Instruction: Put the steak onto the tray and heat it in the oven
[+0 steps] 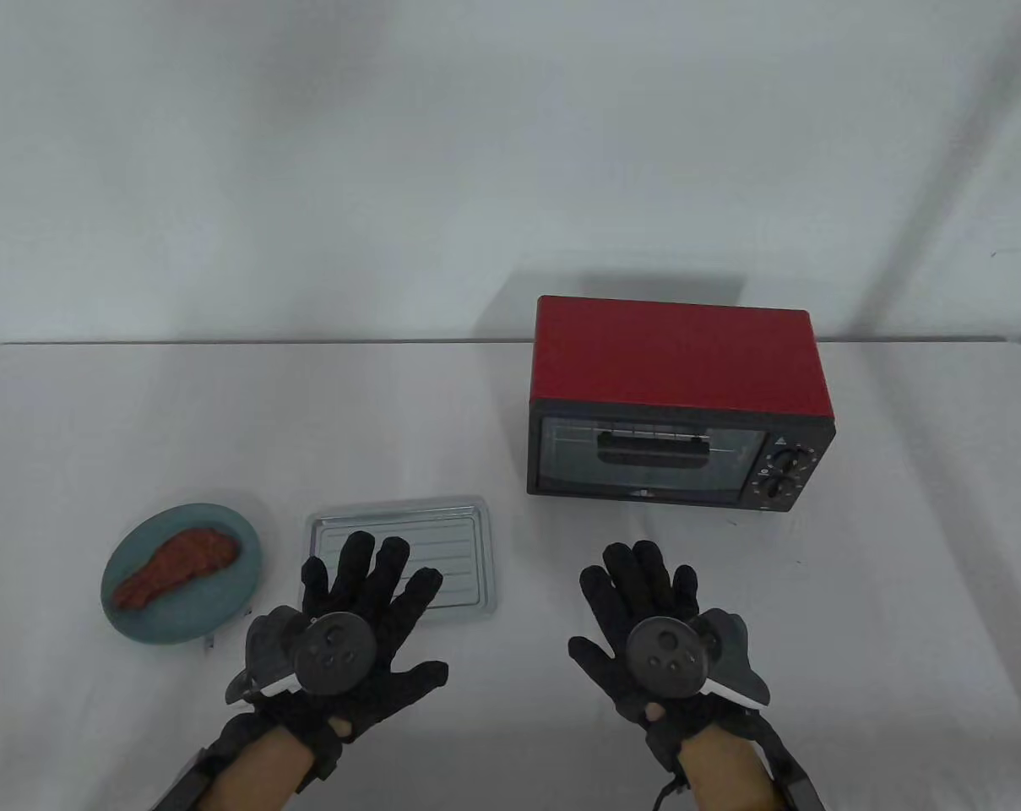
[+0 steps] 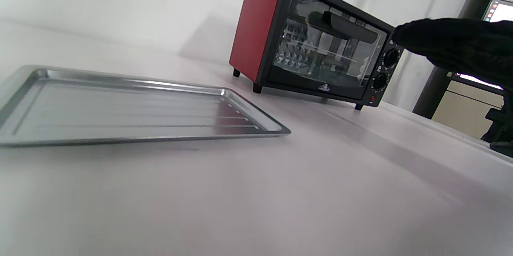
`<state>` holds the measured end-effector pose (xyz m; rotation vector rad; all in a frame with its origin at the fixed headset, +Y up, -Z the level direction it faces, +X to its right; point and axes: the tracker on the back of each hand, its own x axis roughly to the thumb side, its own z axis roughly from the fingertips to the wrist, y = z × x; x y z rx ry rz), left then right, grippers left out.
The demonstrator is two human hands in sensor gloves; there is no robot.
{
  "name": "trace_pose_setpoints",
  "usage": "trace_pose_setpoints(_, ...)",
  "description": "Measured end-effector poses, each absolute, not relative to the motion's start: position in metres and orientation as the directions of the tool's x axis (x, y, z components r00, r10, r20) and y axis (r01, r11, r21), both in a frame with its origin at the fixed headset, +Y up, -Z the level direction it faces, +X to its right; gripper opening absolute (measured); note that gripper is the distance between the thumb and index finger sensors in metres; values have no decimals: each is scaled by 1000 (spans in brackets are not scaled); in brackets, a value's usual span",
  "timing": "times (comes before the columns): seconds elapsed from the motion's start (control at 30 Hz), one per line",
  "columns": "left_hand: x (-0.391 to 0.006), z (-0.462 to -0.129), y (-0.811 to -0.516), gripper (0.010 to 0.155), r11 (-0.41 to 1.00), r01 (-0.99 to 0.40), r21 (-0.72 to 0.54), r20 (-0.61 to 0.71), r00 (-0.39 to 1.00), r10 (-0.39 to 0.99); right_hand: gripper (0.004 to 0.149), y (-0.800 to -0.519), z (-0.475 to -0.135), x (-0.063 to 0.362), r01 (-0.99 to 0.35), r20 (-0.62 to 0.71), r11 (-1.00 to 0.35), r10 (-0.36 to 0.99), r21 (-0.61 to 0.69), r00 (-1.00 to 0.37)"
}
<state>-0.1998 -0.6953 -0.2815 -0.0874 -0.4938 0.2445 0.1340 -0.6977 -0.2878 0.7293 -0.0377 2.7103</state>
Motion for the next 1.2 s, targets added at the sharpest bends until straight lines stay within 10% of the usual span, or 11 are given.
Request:
trace_pose_setpoints(0.77,-212,-281,-688,87,918,-390,-67,443,813,378,73,-692,-285,143,-468,481,-880,446,81,-755)
trace_pose_setpoints(1.2,-237,-288,-689,86,864,-501,-46,361,798,482,66,-653,-324,212,-766,224,-617,733,-178,-643)
